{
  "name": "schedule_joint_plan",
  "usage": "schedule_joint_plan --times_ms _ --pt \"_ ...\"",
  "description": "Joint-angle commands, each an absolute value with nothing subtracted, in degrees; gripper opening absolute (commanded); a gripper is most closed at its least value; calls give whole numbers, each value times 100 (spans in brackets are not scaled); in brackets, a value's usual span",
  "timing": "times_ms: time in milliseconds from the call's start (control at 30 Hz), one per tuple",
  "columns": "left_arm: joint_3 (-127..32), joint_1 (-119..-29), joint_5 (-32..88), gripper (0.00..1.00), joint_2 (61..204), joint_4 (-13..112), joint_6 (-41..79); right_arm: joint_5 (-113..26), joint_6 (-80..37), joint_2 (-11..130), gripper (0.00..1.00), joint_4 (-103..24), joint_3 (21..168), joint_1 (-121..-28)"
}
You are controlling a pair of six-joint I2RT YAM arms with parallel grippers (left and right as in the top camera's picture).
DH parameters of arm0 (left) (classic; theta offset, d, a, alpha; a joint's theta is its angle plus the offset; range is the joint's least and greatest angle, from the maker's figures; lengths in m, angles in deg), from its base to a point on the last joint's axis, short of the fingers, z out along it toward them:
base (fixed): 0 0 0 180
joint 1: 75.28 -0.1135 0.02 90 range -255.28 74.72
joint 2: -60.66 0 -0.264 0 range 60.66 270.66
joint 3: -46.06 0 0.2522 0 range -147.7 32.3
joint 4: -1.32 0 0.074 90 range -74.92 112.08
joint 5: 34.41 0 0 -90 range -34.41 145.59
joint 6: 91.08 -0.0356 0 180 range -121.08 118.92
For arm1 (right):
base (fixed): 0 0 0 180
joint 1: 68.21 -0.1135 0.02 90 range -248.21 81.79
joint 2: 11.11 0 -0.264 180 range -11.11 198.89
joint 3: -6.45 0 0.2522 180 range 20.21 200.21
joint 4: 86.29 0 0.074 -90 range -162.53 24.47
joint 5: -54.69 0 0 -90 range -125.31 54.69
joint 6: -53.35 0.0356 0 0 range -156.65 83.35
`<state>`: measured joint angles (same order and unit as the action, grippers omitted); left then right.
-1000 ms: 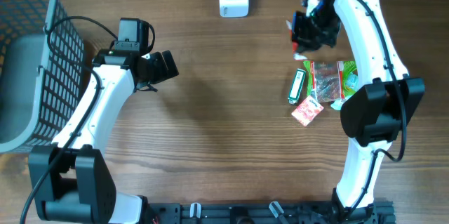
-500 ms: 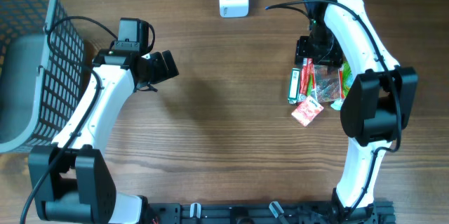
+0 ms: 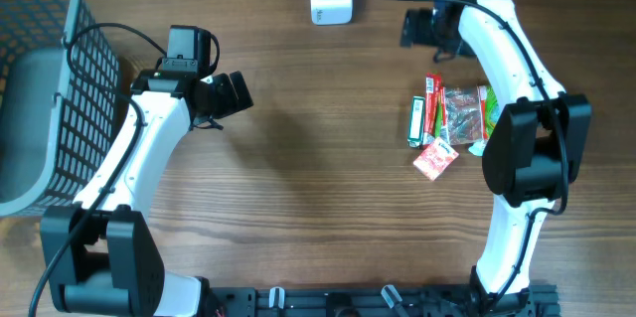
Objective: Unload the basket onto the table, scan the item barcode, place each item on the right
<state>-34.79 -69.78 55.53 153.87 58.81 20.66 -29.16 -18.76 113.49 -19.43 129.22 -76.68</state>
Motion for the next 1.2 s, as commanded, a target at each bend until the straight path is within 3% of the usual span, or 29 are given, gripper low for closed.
schedule_joint_plan --times_ms 0,133,367,1167 --pt "-3498 -6989 5564 100 15420 5887 2040 -2822 -1861 11364 100 -3029 12942 -7676" --pt "-3498 -6989 5564 100 15420 5887 2040 -2822 -1852 11404 100 -3890 12942 -7674" --pt "-3498 -6989 5564 100 15420 5887 2040 -2824 -1848 11133 100 -3879 12942 -7781" --pt "-3498 -6989 5564 100 15420 5887 2040 -2389 -1854 5546 100 -3728 12942 -7853"
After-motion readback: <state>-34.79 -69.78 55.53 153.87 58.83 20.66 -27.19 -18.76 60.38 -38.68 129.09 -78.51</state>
